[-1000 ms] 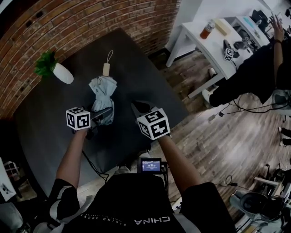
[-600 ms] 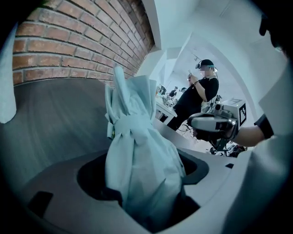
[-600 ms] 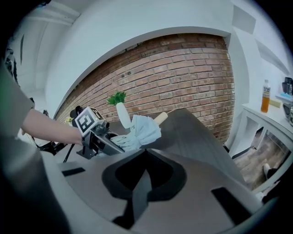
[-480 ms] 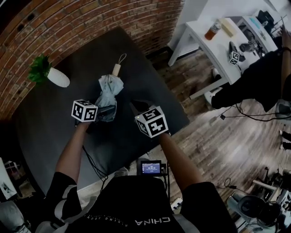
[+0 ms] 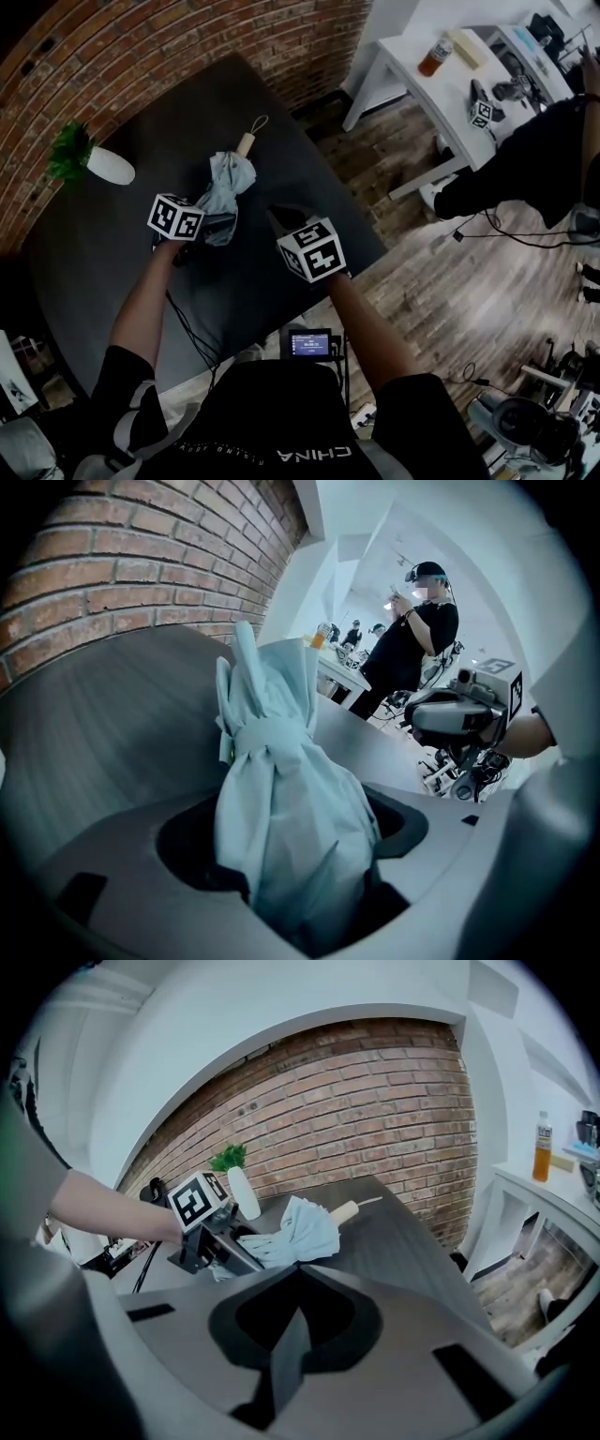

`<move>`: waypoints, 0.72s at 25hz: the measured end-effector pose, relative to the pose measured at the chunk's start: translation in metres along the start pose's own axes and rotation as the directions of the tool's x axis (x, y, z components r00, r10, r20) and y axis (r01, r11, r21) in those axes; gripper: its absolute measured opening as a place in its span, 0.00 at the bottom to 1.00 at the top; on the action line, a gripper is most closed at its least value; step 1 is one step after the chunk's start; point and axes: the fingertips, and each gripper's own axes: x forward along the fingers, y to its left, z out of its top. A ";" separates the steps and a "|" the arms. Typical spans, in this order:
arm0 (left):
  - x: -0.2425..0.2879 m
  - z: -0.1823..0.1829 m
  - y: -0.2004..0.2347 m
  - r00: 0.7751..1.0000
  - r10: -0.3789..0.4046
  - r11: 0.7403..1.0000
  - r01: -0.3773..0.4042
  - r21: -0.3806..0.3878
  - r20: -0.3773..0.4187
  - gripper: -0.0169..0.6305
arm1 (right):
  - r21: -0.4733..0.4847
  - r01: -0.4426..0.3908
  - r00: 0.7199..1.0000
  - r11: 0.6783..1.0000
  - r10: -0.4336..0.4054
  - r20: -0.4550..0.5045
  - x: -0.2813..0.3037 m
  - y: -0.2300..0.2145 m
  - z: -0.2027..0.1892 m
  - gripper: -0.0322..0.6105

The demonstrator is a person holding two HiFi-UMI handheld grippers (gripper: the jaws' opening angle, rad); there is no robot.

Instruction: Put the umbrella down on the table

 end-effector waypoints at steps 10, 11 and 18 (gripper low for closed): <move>0.010 -0.001 0.001 1.000 0.021 1.000 -0.022 -0.023 -0.014 0.60 | 0.000 0.002 1.000 1.000 -0.002 -0.007 -0.008 -0.009 -0.010 0.06; 0.011 -0.002 0.002 1.000 0.026 0.999 -0.026 -0.025 -0.014 0.60 | 0.002 0.002 1.000 1.000 -0.001 -0.012 -0.009 -0.008 -0.011 0.06; 0.004 0.009 0.000 0.994 0.098 0.995 -0.098 0.004 0.048 0.67 | -0.002 -0.010 1.000 1.000 0.010 -0.005 -0.010 -0.001 -0.014 0.06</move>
